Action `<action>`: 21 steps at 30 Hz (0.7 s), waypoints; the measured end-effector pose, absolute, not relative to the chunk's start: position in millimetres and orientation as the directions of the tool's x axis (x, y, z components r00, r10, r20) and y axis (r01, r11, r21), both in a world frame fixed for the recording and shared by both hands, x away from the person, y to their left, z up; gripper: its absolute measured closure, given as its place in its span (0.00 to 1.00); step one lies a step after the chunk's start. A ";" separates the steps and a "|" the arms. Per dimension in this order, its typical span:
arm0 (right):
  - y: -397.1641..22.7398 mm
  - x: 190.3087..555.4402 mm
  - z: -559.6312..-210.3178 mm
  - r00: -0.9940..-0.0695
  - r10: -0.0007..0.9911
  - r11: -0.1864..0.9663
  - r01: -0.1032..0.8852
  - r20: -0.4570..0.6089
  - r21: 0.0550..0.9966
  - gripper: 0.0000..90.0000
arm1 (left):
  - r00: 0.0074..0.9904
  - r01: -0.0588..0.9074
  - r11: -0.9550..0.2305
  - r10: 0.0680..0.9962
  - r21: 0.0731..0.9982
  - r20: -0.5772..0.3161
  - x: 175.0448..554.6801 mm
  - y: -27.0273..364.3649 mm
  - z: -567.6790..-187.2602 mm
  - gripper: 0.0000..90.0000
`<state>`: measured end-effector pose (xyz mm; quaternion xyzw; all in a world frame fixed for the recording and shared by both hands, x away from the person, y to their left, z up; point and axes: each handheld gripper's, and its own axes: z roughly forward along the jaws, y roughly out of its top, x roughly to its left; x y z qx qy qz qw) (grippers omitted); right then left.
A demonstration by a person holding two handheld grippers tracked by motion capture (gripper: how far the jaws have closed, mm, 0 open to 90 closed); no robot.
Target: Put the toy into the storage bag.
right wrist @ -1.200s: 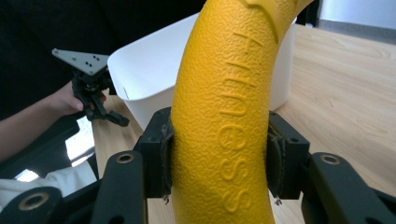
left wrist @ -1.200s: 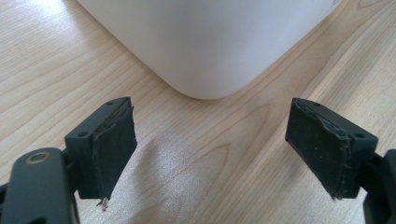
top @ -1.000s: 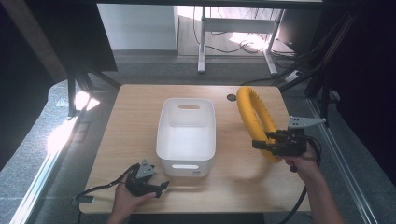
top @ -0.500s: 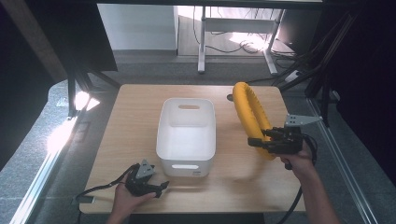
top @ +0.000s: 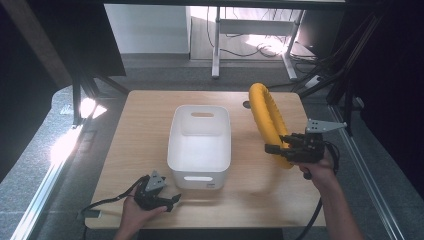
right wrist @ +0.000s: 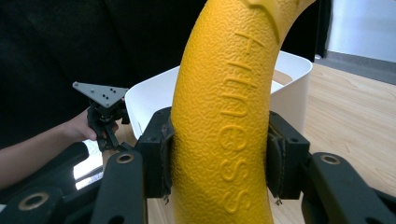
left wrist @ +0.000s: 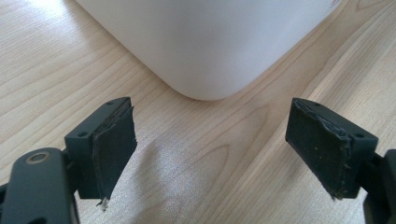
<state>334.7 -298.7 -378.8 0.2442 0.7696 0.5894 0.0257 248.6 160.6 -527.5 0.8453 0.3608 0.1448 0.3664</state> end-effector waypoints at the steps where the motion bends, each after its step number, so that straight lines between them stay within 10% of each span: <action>1: -298.7 334.7 -378.8 -0.879 0.406 0.186 0.346 0.248 0.920 0.56 | 0.698 0.504 -0.471 0.716 0.724 -0.020 248.6 160.6 -527.5 0.18; 21: -284.5 337.0 -364.7 -0.895 0.381 0.172 0.317 0.234 0.933 0.56 | 0.698 0.508 -0.472 0.716 0.720 -0.023 248.8 159.7 -528.4 0.18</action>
